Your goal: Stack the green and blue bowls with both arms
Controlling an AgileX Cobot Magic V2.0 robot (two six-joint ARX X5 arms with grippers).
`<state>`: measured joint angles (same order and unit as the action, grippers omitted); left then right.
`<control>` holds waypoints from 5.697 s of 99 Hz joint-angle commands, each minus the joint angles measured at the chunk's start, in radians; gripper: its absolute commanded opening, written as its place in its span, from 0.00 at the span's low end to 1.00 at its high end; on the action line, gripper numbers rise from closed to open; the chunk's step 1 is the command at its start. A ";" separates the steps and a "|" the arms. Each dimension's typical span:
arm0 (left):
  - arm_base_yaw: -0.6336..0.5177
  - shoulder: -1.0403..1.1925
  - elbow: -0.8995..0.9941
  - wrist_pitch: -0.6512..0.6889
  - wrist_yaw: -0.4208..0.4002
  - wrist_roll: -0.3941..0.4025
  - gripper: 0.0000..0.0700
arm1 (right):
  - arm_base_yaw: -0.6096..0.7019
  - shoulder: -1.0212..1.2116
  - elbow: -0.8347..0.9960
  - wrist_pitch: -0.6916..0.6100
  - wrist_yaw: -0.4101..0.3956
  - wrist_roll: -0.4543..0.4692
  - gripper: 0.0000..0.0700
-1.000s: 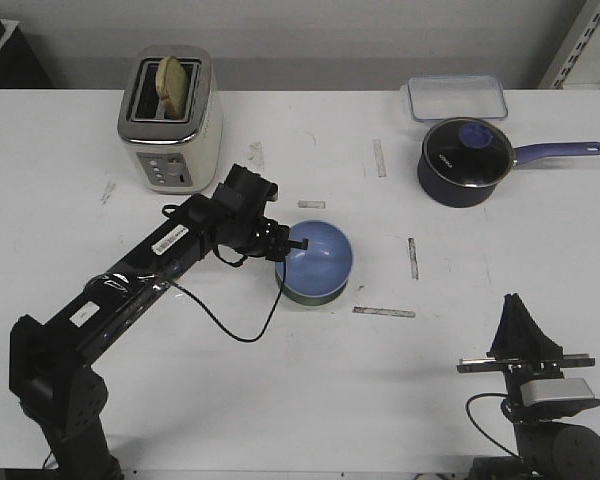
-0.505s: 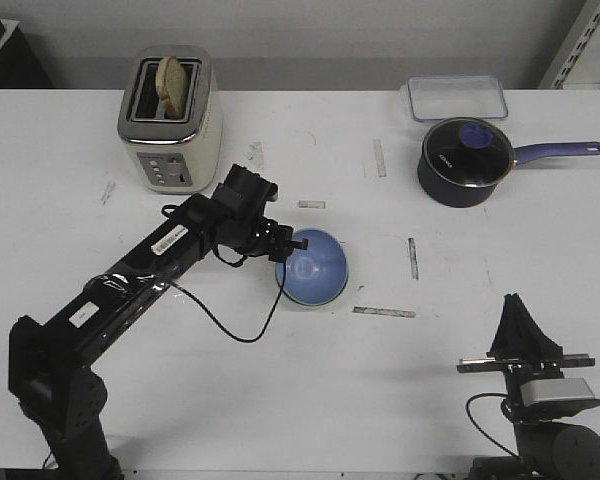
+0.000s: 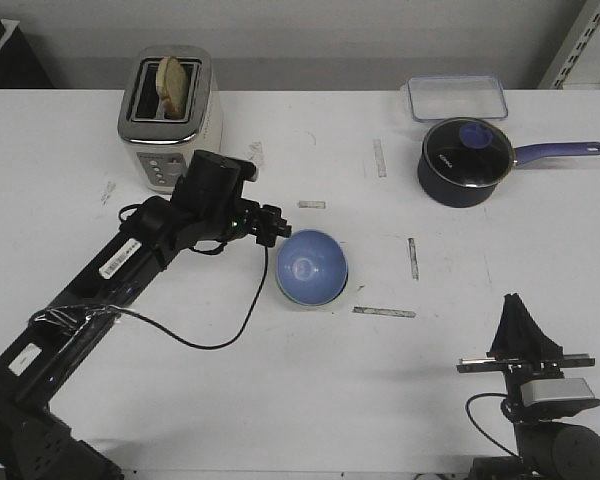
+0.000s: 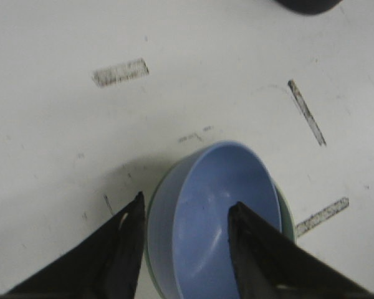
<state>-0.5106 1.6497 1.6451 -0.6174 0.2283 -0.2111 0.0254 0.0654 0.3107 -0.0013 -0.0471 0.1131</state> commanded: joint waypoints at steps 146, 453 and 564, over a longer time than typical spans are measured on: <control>0.415 -1.269 -1.294 0.729 -0.234 0.169 0.00 | 0.000 -0.004 0.005 0.008 0.003 0.014 0.02; 0.494 -1.646 -1.632 0.694 -0.255 0.169 0.00 | -0.033 -0.064 -0.217 0.039 -0.005 0.014 0.02; 0.494 -1.646 -1.632 0.694 -0.255 0.169 0.00 | -0.033 -0.064 -0.298 0.076 -0.005 -0.056 0.02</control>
<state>-0.0154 0.0051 0.0338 0.0601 -0.0250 -0.0490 -0.0074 0.0036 0.0143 0.0624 -0.0525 0.0597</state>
